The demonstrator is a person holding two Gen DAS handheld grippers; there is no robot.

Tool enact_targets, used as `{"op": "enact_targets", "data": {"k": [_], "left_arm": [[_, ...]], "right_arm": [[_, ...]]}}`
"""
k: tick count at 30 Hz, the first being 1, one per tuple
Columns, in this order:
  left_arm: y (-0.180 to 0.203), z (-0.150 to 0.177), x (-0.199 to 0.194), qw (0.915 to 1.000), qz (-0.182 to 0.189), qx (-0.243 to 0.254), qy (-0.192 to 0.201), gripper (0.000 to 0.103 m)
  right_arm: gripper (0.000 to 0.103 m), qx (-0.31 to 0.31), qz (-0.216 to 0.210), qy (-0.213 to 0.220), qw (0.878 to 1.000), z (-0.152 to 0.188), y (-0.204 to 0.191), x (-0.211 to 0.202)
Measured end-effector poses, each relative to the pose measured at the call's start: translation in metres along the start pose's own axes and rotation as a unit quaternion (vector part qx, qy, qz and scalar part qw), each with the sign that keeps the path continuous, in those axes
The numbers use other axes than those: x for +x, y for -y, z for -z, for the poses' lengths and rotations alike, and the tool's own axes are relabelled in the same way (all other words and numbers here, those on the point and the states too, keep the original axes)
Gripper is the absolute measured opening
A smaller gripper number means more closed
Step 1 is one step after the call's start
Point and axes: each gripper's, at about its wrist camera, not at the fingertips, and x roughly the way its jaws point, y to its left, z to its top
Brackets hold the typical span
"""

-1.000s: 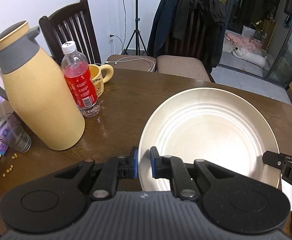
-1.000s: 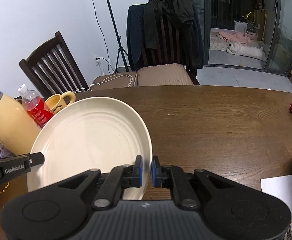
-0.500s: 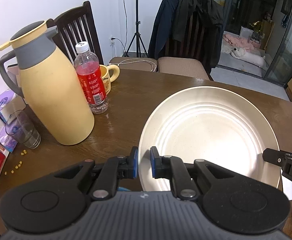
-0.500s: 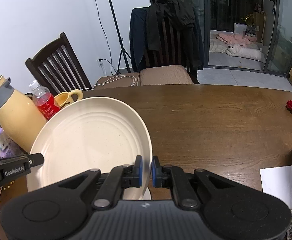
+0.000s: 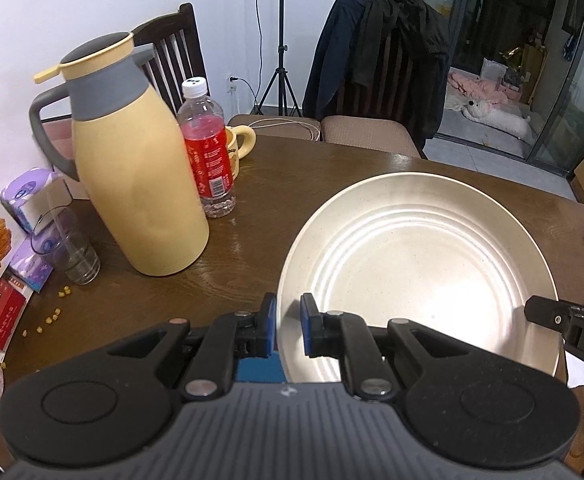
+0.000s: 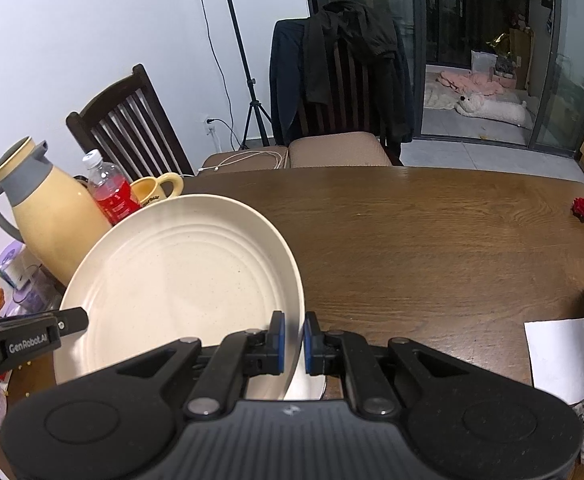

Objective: Organize plates and bowls
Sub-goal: 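Carry the held cream plate with both grippers past the thermos toward the blue bowl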

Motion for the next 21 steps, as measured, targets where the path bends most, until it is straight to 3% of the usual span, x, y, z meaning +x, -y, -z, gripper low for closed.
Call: {"op": "enact_targets", "data": {"k": [21], "left_arm": [[-0.036,0.029,-0.031,0.9998,-0.009,-0.019,0.008,0.012]], "right_arm": [[0.009,-0.011,-0.018,-0.001,1.0,0.028,-0.036,-0.017]]}}
